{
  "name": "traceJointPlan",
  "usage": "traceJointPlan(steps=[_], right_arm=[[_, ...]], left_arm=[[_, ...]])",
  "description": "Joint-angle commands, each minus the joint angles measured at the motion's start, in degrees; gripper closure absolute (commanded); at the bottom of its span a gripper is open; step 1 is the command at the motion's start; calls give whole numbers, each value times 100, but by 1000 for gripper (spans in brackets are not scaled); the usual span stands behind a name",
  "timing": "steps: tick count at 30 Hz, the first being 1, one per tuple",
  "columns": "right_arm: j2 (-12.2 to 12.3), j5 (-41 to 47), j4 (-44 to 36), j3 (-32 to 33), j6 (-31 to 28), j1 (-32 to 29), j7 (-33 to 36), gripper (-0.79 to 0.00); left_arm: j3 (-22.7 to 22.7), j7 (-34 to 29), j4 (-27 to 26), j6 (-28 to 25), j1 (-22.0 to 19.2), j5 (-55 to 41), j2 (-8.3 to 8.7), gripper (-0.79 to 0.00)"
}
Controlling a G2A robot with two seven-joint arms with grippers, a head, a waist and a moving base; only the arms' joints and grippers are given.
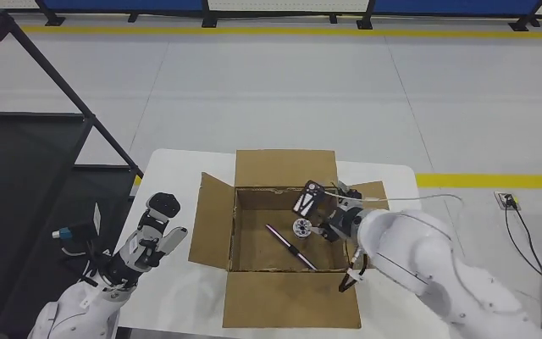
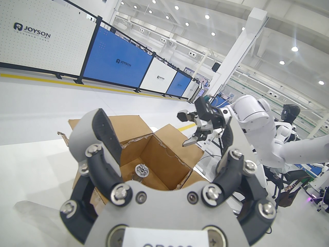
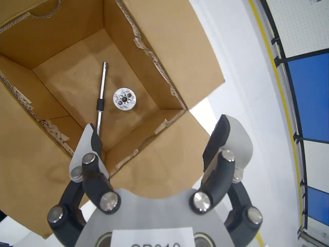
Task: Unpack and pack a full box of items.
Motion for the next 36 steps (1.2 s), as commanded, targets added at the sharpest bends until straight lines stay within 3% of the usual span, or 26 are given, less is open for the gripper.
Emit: traceJointPlan(steps=[1,6,14,18,26,27,28,29,30,32,36], right_arm=[[-180,220,475,-472,14,270,-135,-785],[-754,674,1752,-1423,308,828,-151,-785],[-1442,1018,3535,-2034,802,1182,-454,-785],[-1648,1045,4139,-2099,1022,1222,-533,-785],[-1907,1226,4950,-2062,854,1187,-921,-785],[-1927,1226,4988,-2062,840,1187,-935,-683],[-1964,1222,5060,-2063,820,1188,-956,-496],[-1991,1232,5108,-2062,790,1188,-960,-379],[-2009,1234,5137,-2058,773,1192,-966,-342],[-2065,1202,5221,-2062,715,1207,-953,-182],[-2137,1157,5272,-2030,678,1234,-933,-31]], left_arm=[[0,0,0,0,0,0,0,-785],[0,0,0,0,0,0,0,-785],[0,0,0,0,0,0,0,-785],[0,0,0,0,0,0,0,-785],[0,0,0,0,0,0,0,-785],[0,0,0,0,0,0,0,-785],[0,0,0,0,0,0,0,-785],[0,0,0,0,0,0,0,-785],[0,0,0,0,0,0,0,-785],[0,0,0,0,0,0,0,-785],[0,0,0,0,0,0,0,-785]])
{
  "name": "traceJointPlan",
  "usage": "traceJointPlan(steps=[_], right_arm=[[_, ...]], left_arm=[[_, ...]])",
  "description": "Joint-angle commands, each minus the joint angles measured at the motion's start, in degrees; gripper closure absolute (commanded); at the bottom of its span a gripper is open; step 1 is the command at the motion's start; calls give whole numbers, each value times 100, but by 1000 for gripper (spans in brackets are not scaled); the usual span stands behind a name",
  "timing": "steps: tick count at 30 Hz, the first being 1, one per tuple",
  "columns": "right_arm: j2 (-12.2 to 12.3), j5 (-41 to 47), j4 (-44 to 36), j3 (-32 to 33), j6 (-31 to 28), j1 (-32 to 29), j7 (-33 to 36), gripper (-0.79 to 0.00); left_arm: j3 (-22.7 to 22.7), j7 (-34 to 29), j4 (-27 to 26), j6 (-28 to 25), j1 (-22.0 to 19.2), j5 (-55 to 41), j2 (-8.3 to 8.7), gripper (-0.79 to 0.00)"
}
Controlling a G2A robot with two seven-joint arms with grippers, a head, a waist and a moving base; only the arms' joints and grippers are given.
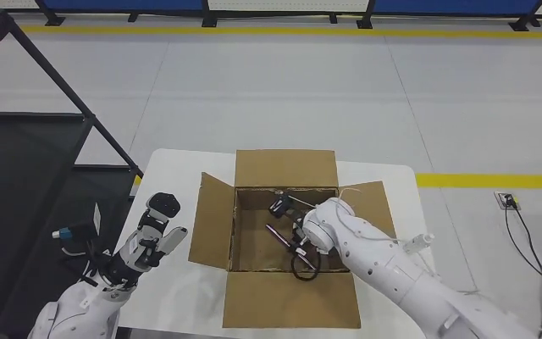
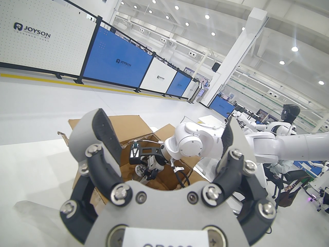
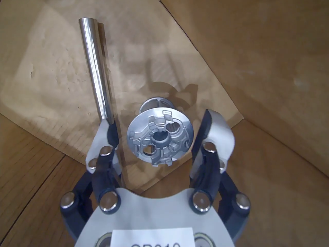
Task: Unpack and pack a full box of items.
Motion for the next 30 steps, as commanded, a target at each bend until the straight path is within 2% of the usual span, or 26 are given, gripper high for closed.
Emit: traceJointPlan(steps=[1,2,9,13,16,20,25,30], right_arm=[[-22,-10,-6,32,-18,8,-1,-18],[-30,-12,-28,54,-53,10,-1,0],[74,113,-454,458,-496,-53,-66,0],[295,-7,-1318,850,-642,-221,336,0],[539,-271,-2282,1280,-576,-523,775,0],[945,-828,-3894,2199,-410,-1259,1452,0],[1326,-1308,-5660,3460,-416,-2335,2100,0],[1583,-1620,-6629,4743,-495,-3489,2568,0]], left_arm=[[0,0,0,0,0,0,0,-785],[0,0,0,0,0,0,0,-785],[0,0,0,0,0,0,0,-785],[0,0,0,0,0,0,0,-785],[0,0,0,0,0,0,0,-785],[0,0,0,0,0,0,0,-785],[0,0,0,0,0,0,0,-785],[0,0,0,0,0,0,0,-785]])
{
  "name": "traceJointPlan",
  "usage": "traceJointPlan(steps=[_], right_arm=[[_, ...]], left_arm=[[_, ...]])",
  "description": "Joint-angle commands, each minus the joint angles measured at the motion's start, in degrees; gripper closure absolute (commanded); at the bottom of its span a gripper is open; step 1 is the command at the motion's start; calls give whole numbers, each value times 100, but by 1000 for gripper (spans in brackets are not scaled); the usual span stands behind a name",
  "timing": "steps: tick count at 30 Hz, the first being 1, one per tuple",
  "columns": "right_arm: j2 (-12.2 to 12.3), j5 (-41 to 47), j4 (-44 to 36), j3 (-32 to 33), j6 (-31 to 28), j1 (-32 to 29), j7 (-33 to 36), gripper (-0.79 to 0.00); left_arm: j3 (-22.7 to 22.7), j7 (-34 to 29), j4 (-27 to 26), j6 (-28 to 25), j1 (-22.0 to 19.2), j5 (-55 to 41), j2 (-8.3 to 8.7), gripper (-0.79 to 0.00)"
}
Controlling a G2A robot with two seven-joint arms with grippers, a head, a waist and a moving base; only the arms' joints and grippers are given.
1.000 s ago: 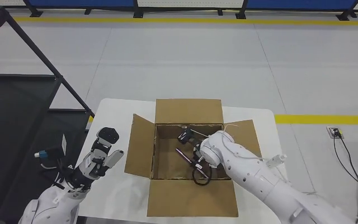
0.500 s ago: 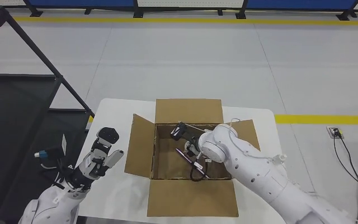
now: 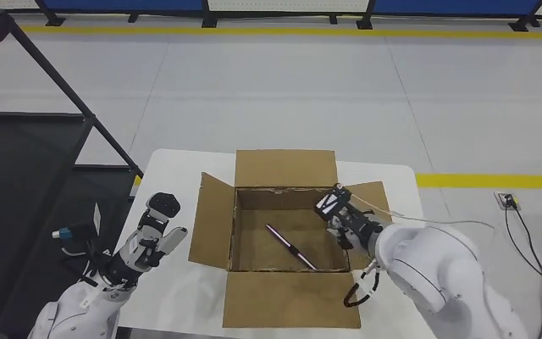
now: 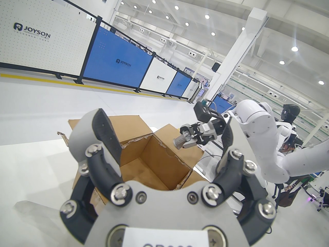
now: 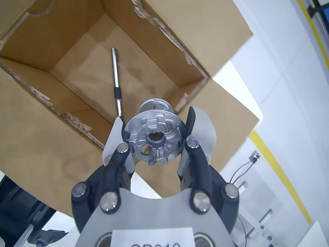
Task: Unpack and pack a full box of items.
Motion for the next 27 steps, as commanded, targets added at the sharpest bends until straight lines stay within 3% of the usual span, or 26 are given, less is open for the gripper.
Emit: traceJointPlan(steps=[1,9,16,27], right_arm=[[60,-31,-213,439,-46,-421,90,0],[203,0,-373,1448,-179,-1794,-33,0],[238,-160,-170,1988,185,-2678,-557,0],[225,-367,689,2350,587,-3328,-1764,0]], left_arm=[[0,0,0,0,0,0,0,-785],[0,0,0,0,0,0,0,-785],[0,0,0,0,0,0,0,-785],[0,0,0,0,0,0,0,-785]])
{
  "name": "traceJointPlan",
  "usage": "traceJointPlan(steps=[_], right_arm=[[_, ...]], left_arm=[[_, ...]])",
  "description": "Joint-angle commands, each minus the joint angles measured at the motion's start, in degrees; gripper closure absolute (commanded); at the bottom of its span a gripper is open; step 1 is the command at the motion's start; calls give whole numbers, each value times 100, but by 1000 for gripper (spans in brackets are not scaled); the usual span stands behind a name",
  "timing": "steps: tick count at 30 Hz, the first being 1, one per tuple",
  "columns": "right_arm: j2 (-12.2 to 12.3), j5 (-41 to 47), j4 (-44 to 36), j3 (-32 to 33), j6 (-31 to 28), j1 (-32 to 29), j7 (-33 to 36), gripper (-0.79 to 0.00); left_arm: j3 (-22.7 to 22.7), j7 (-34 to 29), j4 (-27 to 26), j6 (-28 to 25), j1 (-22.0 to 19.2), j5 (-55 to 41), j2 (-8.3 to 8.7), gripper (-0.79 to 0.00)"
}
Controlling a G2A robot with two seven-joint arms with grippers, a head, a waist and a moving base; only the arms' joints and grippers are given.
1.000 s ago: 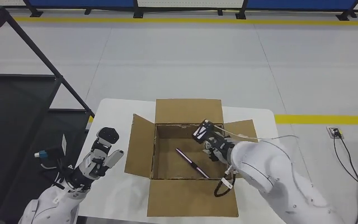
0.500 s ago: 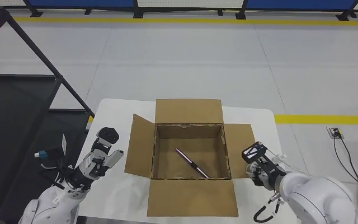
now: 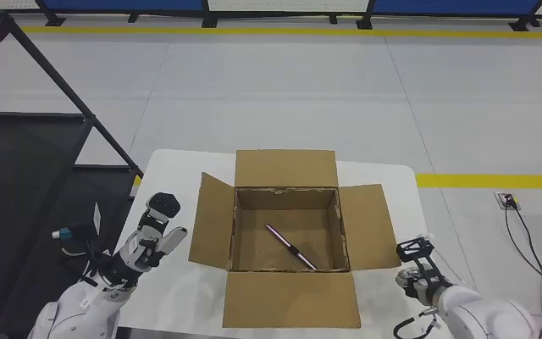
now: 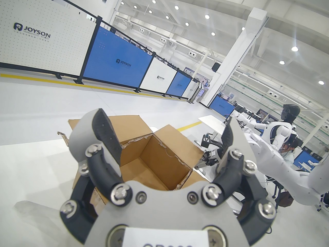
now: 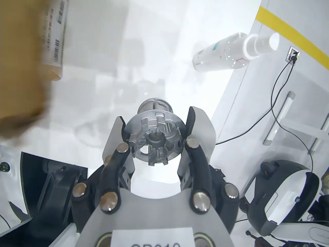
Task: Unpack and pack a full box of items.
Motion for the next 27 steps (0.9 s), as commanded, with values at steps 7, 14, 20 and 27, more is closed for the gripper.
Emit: traceJointPlan(steps=[7,14,20,27], right_arm=[[-19,-289,649,-133,21,75,-680,0],[-47,-236,1062,-304,41,377,-663,0],[-60,-185,1339,-365,22,555,-647,-259],[-72,-138,1431,-375,54,582,-716,-416]], left_arm=[[0,0,0,0,0,0,0,-785],[0,0,0,0,0,0,0,-785],[0,0,0,0,0,0,0,-785],[0,0,0,0,0,0,0,-785]])
